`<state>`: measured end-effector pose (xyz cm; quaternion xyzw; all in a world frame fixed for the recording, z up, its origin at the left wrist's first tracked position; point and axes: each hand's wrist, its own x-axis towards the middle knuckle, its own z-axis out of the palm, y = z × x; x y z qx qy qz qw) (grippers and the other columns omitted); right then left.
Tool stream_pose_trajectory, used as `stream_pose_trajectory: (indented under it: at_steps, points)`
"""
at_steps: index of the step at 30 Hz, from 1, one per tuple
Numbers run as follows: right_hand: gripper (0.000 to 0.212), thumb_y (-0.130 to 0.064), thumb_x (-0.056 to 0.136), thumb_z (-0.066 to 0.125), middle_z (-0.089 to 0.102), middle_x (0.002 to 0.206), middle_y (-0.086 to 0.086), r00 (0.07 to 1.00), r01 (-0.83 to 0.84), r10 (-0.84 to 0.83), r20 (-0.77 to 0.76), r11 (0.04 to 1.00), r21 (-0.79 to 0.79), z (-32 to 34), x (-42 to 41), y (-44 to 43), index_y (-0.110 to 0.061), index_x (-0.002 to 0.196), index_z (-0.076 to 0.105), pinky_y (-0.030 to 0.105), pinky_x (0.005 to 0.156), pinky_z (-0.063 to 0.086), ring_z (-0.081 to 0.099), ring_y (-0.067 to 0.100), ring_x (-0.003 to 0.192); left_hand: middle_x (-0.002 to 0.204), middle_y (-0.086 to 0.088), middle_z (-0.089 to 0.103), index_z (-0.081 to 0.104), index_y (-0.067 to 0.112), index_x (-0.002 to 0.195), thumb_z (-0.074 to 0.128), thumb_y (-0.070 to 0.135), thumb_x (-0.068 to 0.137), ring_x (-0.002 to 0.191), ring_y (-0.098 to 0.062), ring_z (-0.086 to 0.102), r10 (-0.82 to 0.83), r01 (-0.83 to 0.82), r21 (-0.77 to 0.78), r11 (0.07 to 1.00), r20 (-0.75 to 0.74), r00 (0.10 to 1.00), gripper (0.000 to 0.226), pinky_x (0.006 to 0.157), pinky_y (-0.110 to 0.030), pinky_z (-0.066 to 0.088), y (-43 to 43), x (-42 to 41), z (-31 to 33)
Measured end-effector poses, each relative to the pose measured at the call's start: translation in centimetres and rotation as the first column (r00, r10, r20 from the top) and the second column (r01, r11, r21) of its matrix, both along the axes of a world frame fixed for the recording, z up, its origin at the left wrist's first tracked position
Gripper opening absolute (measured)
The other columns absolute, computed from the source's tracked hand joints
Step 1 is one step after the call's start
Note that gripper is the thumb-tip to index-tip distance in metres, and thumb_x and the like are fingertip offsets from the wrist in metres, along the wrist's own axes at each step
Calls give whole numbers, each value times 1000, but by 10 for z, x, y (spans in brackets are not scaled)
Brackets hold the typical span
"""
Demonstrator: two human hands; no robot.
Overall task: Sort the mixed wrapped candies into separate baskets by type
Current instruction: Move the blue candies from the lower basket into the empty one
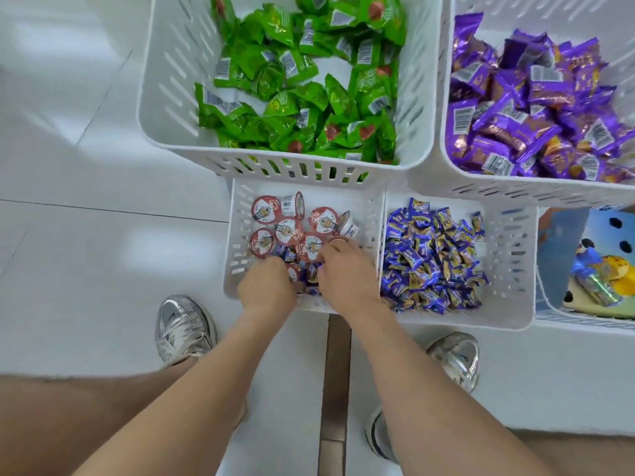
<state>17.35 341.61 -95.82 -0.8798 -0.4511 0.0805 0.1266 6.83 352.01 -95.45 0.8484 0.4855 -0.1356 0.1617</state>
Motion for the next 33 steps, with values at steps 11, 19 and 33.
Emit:
stream_pose_trajectory:
  at_steps: [11,19,33]
  points:
    - [22,-10,87,56,71,101,5,988,97,-91,-127,995,39,-4,1,7,-14,100,74,43,86,54,61,27,101,81,-4,70,66,12,86,72,24,93,75,-25,68,229,-155,-210,965,394,890,15,70,-38,57,31,12,24]
    - [24,-11,94,52,72,101,4,969,55,-61,-237,998,-35,-4,-8,1,-16,108,71,40,77,56,64,26,94,97,-12,72,64,14,92,73,8,93,80,-25,77,609,-169,-638,751,571,551,10,79,-44,64,66,37,21]
    - [21,-14,94,54,71,98,6,973,81,-100,-210,992,-94,-12,-16,16,-17,107,69,44,72,59,67,30,87,106,-8,71,69,11,116,55,13,101,96,-27,66,85,-33,-108,994,523,848,21,83,-34,53,60,21,18]
